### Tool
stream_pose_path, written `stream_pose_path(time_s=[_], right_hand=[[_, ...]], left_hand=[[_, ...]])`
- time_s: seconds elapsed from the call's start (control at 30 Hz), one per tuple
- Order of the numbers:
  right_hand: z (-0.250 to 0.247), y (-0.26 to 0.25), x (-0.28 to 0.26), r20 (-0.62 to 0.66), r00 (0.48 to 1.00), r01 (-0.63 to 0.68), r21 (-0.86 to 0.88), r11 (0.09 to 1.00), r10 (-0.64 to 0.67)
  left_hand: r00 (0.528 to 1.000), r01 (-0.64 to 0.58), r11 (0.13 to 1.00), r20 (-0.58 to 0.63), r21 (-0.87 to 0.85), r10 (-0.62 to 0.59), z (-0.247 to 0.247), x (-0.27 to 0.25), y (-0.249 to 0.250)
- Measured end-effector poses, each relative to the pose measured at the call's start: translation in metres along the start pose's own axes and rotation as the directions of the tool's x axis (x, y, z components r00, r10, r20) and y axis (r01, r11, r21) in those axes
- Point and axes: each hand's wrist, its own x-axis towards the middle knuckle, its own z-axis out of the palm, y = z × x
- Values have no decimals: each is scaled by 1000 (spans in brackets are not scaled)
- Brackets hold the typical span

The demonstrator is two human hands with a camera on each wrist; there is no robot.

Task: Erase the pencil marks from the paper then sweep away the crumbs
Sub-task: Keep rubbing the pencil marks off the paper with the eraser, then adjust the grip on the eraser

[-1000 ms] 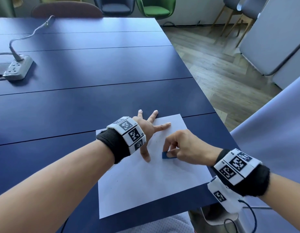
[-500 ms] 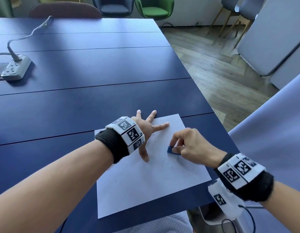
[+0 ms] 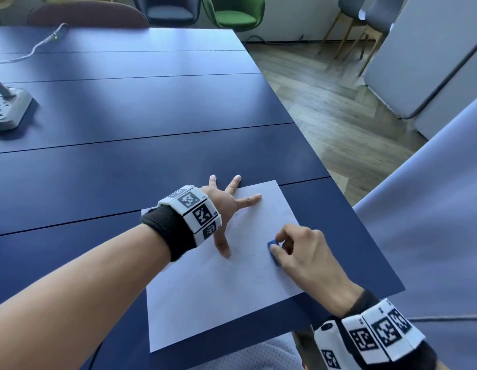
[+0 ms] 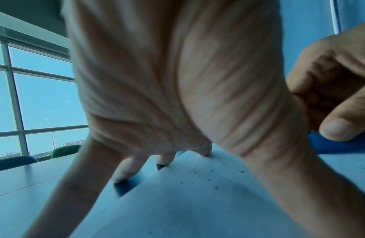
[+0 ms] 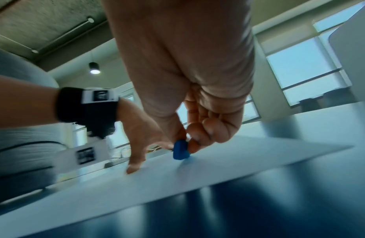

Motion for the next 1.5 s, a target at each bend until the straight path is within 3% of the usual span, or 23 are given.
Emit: stream_pose_path(time_s=[0.1, 0.27, 0.4, 0.53, 0.6, 0.67, 0.77, 0.87, 0.97, 1.13, 1.37, 1.43, 1.5], right_hand=[[-5, 5, 6, -46, 998, -50, 21, 999, 51], [10, -17, -2, 101, 994, 30, 34, 999, -33], [3, -14, 5, 41, 999, -5, 17, 1000, 4], [12, -28, -16, 163, 985, 46, 74, 996, -58], [9, -19, -28, 70, 998, -3, 121, 993, -6], [2, -3, -42, -112, 991, -61, 140, 988, 77], [4, 22, -70, -298, 954, -16, 17, 1000, 21], [20, 35, -89, -340, 936, 74, -73, 995, -95], [26, 40, -95, -345, 932, 81, -100, 992, -111], [25, 42, -94, -335, 935, 86, -97, 992, -114], [25, 52, -96, -323, 936, 131, -48, 990, -139], [25, 54, -96, -330, 933, 139, -44, 989, -146], [26, 56, -97, -321, 933, 155, -54, 986, -165]], left_hand=[[1000, 3, 1000, 7, -8, -3, -1, -1, 1], [1000, 7, 1000, 16, 3, -7, -3, -3, 3], [1000, 13, 1000, 27, 11, -14, -3, -4, 4], [1000, 4, 1000, 22, 8, -4, -4, -5, 3], [1000, -13, 1000, 18, 1, 13, -4, -5, 1], [1000, -19, 1000, 22, 6, 19, -3, -8, -1], [999, -19, 1000, 26, 17, 19, -1, -12, -2], [1000, -19, 1000, 24, 16, 18, 0, -13, -2], [1000, 5, 1000, 25, -1, -5, -1, -19, 1], [983, -54, 995, -178, -84, 39, 14, -52, 31], [909, -242, 943, -392, -226, 139, 87, -58, 135], [920, -208, 946, -379, -249, 103, 100, -53, 144], [890, -171, 958, -454, -229, 50, 114, -47, 143]])
